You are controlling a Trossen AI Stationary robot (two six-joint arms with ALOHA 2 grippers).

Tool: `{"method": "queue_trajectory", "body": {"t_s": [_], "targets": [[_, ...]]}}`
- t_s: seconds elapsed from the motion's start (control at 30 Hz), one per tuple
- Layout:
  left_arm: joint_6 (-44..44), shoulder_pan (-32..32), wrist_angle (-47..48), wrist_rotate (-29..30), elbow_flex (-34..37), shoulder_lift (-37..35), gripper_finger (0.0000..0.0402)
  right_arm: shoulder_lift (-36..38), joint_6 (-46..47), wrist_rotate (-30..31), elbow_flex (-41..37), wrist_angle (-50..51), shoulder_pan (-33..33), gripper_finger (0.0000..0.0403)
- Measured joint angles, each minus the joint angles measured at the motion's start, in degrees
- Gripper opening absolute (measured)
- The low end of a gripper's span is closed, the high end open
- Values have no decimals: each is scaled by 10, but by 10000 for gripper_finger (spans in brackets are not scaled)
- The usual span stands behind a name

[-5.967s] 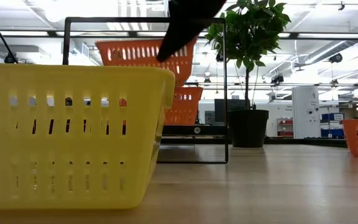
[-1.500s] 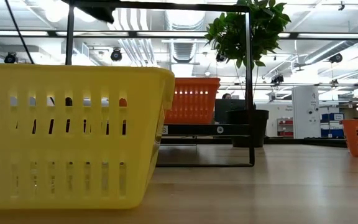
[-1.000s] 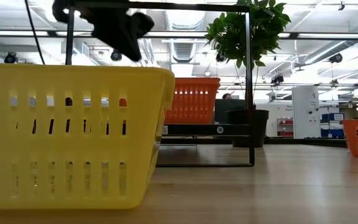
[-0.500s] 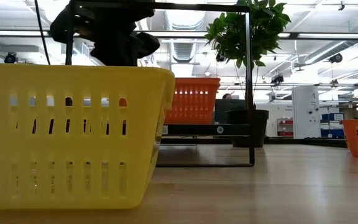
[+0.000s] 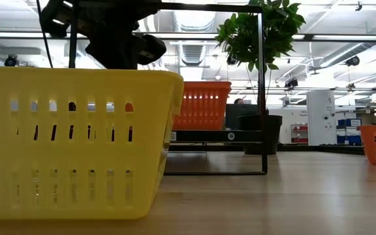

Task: Stack baskets on shelf by color
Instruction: Stack the top orange bin on top of the other orange bin on the shelf

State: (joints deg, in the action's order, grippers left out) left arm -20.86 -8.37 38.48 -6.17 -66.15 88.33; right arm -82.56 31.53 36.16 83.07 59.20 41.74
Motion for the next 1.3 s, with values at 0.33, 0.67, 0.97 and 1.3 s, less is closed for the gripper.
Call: {"method": "queue_trajectory", "body": {"t_s": [0.33,0.67,0.97,1.3], "targets": [[9,-10,-1,-19,0,0,0,0,0,0,0,0,0,9],[10,-21,-9,-32,-5,0,0,0,-2,0,0,0,0,9],[-4,-13,-37,7,-7,0,0,0,-28,55,0,0,-11,9],[7,-14,-18,49,-10,-93,0,-4,-137,-38,-1,-54,-163,9]]}}
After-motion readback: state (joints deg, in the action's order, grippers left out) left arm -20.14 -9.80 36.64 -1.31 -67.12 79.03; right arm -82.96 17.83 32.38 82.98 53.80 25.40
